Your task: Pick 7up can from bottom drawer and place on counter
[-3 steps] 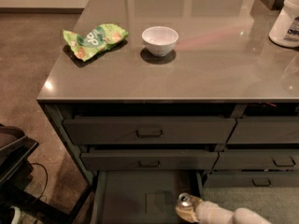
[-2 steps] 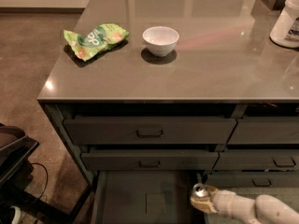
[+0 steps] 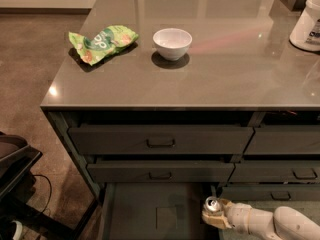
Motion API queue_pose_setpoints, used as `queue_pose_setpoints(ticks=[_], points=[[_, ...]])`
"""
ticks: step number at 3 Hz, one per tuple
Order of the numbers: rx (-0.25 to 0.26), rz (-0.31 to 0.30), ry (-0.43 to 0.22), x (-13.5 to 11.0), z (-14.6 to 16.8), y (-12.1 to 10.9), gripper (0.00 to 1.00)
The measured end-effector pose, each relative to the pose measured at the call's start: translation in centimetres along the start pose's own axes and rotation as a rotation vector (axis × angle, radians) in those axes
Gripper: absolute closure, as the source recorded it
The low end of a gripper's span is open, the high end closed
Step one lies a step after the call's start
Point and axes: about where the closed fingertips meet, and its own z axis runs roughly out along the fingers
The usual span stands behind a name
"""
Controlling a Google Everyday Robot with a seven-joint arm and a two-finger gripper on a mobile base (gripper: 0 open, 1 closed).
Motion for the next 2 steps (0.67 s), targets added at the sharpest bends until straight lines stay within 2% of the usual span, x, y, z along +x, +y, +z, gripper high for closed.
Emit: queue_pose_setpoints(ticks=[1, 2], points=[[0.012, -0.038, 0.031, -3.1, -0.9, 1.0, 1.0], [0.058, -0.131, 0.064, -8.8, -2.4, 4.7, 1.0]])
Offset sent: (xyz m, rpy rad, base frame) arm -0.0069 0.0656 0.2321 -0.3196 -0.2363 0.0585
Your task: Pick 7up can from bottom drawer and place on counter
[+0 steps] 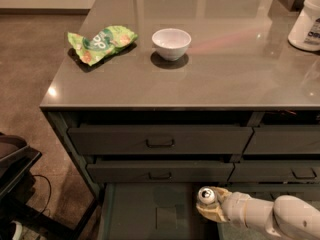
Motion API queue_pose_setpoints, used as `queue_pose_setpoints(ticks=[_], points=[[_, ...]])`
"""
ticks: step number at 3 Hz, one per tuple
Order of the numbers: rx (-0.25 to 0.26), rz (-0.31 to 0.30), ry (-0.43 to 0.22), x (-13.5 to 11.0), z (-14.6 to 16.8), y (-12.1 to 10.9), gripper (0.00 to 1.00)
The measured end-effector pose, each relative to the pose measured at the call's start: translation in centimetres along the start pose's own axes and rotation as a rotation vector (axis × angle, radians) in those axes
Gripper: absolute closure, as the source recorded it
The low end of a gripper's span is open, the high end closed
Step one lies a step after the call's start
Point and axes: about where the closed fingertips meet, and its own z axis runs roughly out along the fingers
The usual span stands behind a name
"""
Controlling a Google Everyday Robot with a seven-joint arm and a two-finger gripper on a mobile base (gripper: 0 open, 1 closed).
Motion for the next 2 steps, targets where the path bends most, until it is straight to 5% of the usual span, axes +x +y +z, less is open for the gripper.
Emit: queue_pose_setpoints(ticks=[1, 2], points=[[0.085, -0.111, 0.01, -6.4, -2.7, 3.2, 1.0], [0.114, -0.192, 0.024, -9.7, -3.9, 3.6, 1.0]])
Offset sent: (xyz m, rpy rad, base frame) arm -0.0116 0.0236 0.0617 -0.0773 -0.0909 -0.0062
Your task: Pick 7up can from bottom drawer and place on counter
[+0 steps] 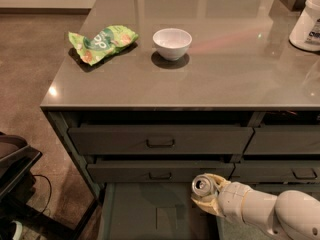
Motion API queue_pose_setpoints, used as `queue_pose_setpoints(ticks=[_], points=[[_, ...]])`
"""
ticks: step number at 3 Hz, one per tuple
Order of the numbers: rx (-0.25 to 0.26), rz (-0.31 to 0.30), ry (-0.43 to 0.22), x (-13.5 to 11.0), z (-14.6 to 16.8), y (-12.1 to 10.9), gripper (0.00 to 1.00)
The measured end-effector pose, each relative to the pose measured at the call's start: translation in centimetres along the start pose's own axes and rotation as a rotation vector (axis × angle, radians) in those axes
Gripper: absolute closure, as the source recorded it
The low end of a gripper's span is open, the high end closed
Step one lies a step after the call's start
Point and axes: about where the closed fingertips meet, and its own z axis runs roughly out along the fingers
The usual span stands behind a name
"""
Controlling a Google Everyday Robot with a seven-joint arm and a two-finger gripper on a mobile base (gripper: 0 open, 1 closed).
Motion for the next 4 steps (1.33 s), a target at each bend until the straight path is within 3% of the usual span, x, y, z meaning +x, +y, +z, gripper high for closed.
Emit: queue_pose_setpoints(ticks=[1, 2, 3, 4], points=[[0.0, 0.001, 0.001, 0.1, 0.0, 0.0, 1.0], [0.007, -0.071, 0.004, -2.6, -2.2, -0.7, 1.0], [0.035, -0.207, -0.039, -8.7, -7.4, -1.8, 1.0], [0.106, -0.282, -0.117, -12.8, -13.6, -3.6, 1.0]])
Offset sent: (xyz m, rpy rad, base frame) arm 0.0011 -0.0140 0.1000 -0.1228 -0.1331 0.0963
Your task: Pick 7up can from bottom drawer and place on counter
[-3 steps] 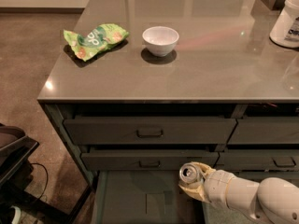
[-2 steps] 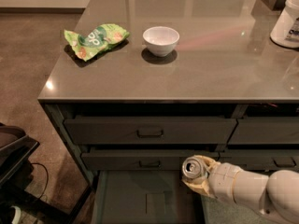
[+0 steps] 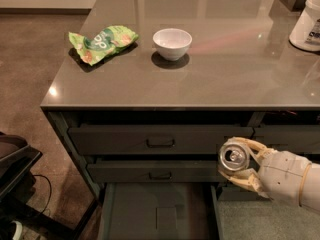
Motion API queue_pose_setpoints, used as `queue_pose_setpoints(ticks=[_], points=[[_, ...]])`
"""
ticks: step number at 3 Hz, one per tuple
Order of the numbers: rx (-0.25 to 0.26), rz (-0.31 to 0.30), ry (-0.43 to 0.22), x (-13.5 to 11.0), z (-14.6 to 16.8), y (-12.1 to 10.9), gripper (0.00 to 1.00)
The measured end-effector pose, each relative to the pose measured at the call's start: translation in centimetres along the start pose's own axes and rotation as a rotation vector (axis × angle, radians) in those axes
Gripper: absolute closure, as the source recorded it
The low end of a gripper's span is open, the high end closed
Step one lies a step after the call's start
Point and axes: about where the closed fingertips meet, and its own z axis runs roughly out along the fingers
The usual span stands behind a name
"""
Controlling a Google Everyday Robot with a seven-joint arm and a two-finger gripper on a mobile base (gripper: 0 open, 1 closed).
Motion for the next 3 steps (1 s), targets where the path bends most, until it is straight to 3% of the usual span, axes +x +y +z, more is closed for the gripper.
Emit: queue_pose_setpoints(ticks=[1, 2, 3], points=[[0.0, -0.001, 0.0, 0.0, 0.0, 0.0, 1.0], [-0.034, -0.079, -0.011, -3.2, 0.3, -2.3, 1.0], [-0.111, -0.17, -0.044, -7.1, 1.8, -5.9, 1.0]])
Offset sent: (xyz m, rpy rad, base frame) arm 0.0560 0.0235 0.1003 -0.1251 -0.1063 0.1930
